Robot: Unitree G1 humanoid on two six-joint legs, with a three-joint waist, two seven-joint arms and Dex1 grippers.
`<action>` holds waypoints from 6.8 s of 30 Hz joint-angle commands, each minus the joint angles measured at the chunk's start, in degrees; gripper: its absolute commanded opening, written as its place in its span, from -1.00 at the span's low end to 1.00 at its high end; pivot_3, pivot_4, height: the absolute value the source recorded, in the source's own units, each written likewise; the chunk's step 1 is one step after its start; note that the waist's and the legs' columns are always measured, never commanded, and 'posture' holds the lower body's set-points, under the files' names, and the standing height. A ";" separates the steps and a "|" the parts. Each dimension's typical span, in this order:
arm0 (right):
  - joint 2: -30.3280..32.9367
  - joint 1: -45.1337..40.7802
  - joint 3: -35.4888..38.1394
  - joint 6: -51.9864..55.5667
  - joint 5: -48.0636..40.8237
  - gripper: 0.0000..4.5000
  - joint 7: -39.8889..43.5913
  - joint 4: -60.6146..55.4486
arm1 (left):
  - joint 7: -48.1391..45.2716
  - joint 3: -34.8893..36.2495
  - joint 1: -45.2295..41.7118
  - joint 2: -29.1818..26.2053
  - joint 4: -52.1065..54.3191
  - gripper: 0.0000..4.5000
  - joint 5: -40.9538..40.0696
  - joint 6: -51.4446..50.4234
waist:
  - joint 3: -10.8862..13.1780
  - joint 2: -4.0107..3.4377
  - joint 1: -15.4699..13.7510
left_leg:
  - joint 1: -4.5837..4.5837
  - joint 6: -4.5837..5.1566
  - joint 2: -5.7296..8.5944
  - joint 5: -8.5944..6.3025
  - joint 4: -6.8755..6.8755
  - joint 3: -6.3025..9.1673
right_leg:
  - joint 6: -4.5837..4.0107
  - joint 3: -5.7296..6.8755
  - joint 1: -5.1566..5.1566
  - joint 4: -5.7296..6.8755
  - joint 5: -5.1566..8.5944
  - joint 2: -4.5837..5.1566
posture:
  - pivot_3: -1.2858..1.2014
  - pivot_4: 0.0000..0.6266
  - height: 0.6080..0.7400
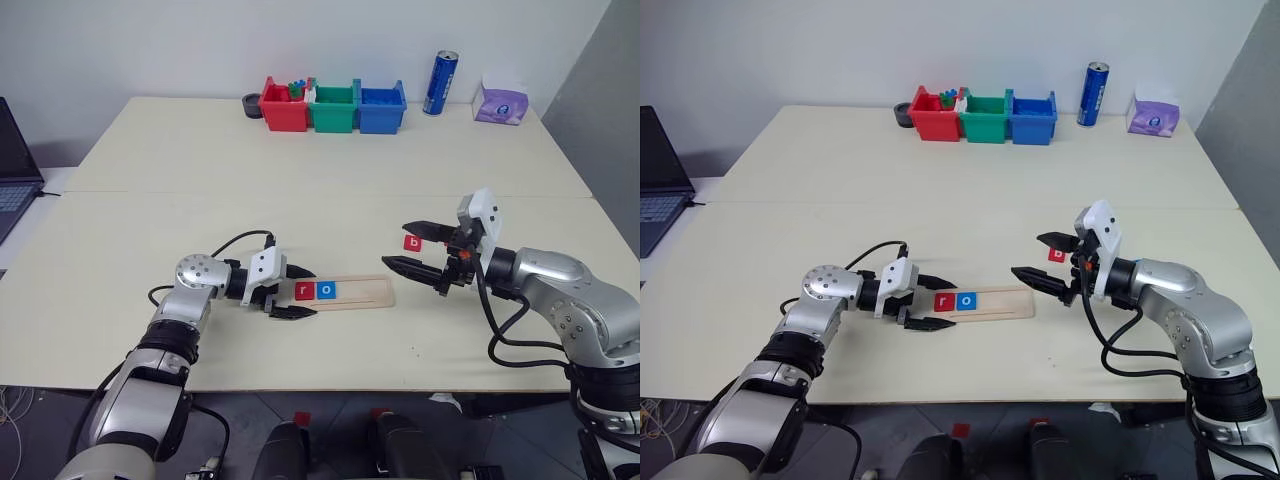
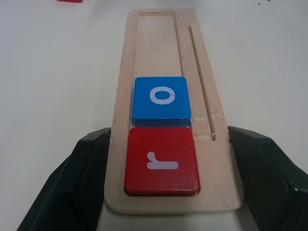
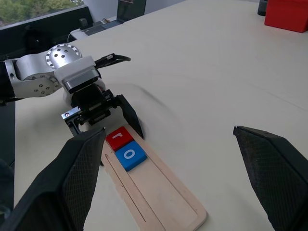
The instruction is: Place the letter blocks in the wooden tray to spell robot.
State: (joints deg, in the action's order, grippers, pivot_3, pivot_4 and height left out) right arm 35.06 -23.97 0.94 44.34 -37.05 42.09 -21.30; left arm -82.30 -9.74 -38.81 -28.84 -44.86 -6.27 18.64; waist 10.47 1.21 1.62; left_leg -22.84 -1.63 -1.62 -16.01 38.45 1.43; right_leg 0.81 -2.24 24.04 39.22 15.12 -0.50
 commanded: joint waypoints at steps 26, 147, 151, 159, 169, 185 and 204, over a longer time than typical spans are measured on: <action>0.27 -0.40 1.63 -1.43 -0.11 1.00 -0.78 -1.44 | -6.46 3.09 -6.14 -1.68 4.80 0.98 -5.06 -6.86 | 0.01 0.01 0.05 | -0.05 0.01 0.01 0.00 0.37 0.03 | 0.02 -0.01 0.01 0.35 0.00 -0.02 | 0.03 -0.52 1.00; 6.09 3.01 -5.92 -24.09 19.15 0.98 23.70 15.03 | 14.98 3.68 20.00 -7.00 60.50 1.00 -21.76 -39.80 | 0.02 0.03 0.46 | 0.17 -0.01 -0.05 0.00 -0.30 -0.11 | 0.03 -0.15 -0.01 -0.16 0.06 -0.04 | 0.03 -0.52 1.00; 5.33 1.30 -7.33 -26.29 19.85 0.98 25.45 19.06 | 15.07 3.22 20.05 -6.71 60.35 1.00 -21.66 -39.35 | 0.02 0.03 0.33 | 0.18 -0.02 -0.10 0.01 -0.29 -0.07 | 0.01 -0.14 -0.01 -0.14 0.04 -0.10 | 0.03 -0.52 1.00; 4.67 -0.59 -9.38 -31.22 22.42 0.98 27.23 26.55 | 15.11 2.84 20.73 -6.56 60.64 1.00 -21.59 -38.86 | 0.02 0.03 0.03 | 0.14 -0.03 -0.04 0.01 -0.22 -0.08 | 0.00 -0.15 -0.02 -0.15 0.04 0.01 | 0.03 -0.52 1.00; 5.02 -1.92 -9.60 -35.69 24.55 0.98 28.82 33.38 | 14.71 2.88 21.17 -7.07 60.90 1.00 -21.63 -38.55 | 0.02 0.03 0.03 | 0.14 -0.03 -0.05 0.01 -0.19 -0.08 | 0.00 -0.15 -0.02 -0.13 0.03 0.02 | 0.03 -0.52 1.00; 4.89 -2.27 -10.45 -38.08 26.07 -0.06 30.68 35.94 | 14.32 2.99 20.92 -7.37 60.74 1.00 -21.28 -37.82 | 0.02 0.02 0.03 | 0.14 -0.03 -0.05 0.01 -0.13 -0.07 | -0.01 -0.15 -0.04 -0.09 0.03 0.02 | 0.03 -0.52 1.00; -0.69 -10.37 -11.47 -25.53 21.98 -0.35 28.60 23.76 | 7.70 11.39 23.00 -16.66 51.89 1.00 -21.38 -32.85 | 0.03 0.00 0.35 | 0.24 -0.03 -0.07 0.01 0.32 -0.01 | -0.01 -0.17 -0.03 0.53 0.04 -0.04 | 0.03 -0.52 1.00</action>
State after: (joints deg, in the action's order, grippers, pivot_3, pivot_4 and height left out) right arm 35.03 -32.41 -10.33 17.10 -13.80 71.25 5.53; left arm -73.15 -1.48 -16.19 -44.01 8.50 -27.29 -16.08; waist 10.51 1.21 1.97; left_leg -22.60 -1.66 -1.69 -16.00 38.78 1.42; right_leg 0.79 -2.40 24.02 39.77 15.17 -0.54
